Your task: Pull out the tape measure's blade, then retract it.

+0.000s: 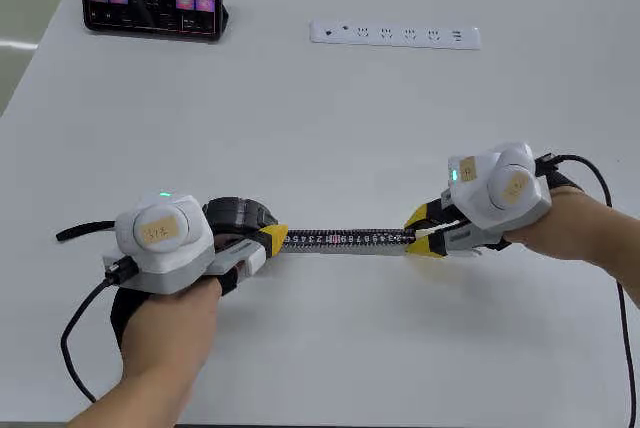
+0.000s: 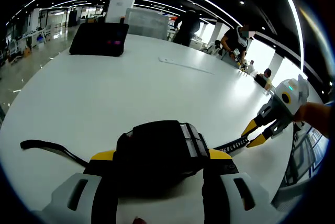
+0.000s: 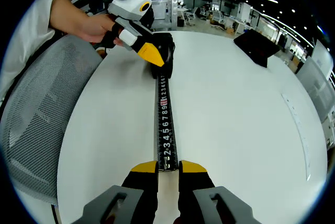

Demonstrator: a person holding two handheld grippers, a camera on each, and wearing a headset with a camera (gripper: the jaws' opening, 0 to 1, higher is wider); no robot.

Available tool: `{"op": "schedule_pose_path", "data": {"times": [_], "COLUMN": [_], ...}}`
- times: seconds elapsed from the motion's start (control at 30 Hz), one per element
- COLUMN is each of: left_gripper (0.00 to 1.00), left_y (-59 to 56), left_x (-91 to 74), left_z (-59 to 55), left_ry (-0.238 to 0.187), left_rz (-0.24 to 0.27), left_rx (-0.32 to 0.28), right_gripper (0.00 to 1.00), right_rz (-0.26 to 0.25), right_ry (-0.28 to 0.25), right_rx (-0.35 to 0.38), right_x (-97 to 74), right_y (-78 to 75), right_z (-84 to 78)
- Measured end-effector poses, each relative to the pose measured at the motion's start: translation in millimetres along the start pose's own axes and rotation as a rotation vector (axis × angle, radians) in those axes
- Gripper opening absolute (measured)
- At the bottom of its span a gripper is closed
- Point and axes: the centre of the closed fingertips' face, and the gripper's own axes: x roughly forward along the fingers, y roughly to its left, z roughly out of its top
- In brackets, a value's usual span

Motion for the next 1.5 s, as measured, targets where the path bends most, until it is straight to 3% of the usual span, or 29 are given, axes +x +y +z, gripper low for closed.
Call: {"op": "schedule_pose_path", "data": {"times": [1.5], "left_gripper": [0.60], "left_y": [-0.7], "left_x": [-1.8], "left_z": [0.7], "left_ry": [-0.012], "left_rz": [-0.022], "left_rx": [-0.040], "right_gripper": [0.10], "right_rz": [0.039], "right_ry": [-0.102], "right_rx": [0.024], "right_x": [39.5], "right_y": [2.0], "right_z": [53.9]}}
